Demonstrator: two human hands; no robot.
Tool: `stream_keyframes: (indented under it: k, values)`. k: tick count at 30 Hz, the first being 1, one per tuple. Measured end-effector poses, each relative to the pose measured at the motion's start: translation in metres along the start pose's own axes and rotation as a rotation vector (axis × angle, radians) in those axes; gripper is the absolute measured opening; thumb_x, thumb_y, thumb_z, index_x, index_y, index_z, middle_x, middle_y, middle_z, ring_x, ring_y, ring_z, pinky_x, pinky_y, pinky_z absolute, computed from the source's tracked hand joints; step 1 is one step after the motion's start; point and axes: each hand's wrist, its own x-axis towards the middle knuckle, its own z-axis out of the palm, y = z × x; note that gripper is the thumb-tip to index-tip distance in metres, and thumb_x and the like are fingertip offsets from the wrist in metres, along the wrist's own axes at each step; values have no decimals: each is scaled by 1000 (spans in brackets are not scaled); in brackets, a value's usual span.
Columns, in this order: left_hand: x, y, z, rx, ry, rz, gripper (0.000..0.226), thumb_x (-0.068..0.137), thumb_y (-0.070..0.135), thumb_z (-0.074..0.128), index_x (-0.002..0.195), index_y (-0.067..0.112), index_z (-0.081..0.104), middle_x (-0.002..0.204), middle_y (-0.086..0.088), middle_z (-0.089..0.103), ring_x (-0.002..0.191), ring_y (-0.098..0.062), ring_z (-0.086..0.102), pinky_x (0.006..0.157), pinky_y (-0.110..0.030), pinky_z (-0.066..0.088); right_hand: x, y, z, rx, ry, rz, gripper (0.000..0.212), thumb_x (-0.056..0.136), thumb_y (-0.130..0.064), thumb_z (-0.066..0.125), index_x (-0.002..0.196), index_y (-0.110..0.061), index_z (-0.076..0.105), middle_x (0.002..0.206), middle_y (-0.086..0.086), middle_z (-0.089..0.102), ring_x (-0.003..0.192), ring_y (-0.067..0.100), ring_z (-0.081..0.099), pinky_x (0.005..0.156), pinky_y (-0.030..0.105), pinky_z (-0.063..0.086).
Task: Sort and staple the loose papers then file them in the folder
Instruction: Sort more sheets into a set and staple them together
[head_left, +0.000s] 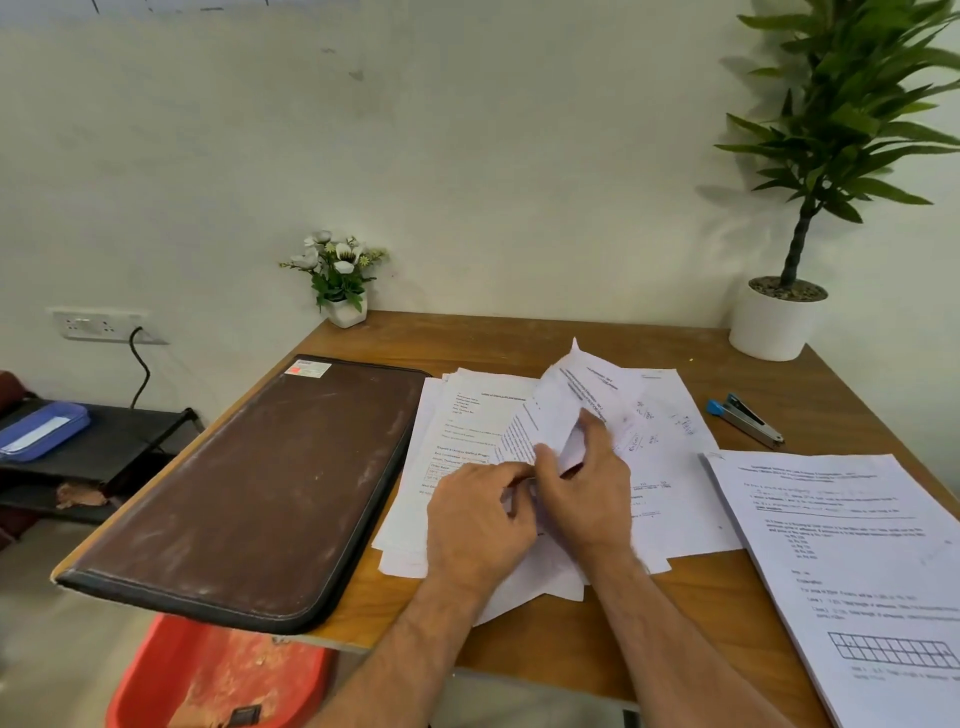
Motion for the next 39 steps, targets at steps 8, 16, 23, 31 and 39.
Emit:
stream_keyframes:
  k: [8, 16, 23, 31, 39]
  values:
    - [70, -30, -24, 205, -303, -478, 37, 92, 25, 61, 128, 20, 59, 129, -3, 61, 119, -24, 53, 93, -36, 47, 5, 7, -5, 190, 121, 157, 54, 96, -16, 62, 128, -41, 27, 115, -16, 58, 74, 15, 72, 56, 21, 58]
    - [81, -14, -3, 451, -512, -668, 85, 91, 59, 59, 154, 17, 23, 151, -11, 37, 134, -32, 33, 102, -54, 36, 12, 13, -3, 194, 127, 171, 51, 97, -15, 61, 133, -34, 29, 102, -30, 51, 75, 15, 71, 57, 23, 59]
    - [76, -10, -1, 469, -548, -713, 110, 87, 71, 57, 161, 16, -3, 153, -12, 31, 134, -31, 29, 100, -60, 38, 10, 12, -4, 244, 134, 219, 53, 98, -18, 61, 136, -36, 28, 105, -30, 50, 80, 15, 70, 60, 22, 57]
    - [75, -23, -13, 309, -377, -741, 113, 72, 69, 78, 152, 12, 23, 144, -13, 36, 130, -32, 40, 96, -48, 46, 9, 1, -6, 236, 35, 183, 85, 89, -22, 75, 144, -50, 16, 109, -40, 39, 85, 15, 70, 65, 35, 64]
    - [83, -43, -31, 68, -294, -791, 48, 88, 47, 73, 123, 16, 59, 114, -3, 70, 97, -26, 67, 74, -36, 54, 10, 13, 1, 87, -33, 78, 25, 99, -28, 60, 121, -38, 64, 120, -11, 68, 84, 8, 71, 60, 24, 60]
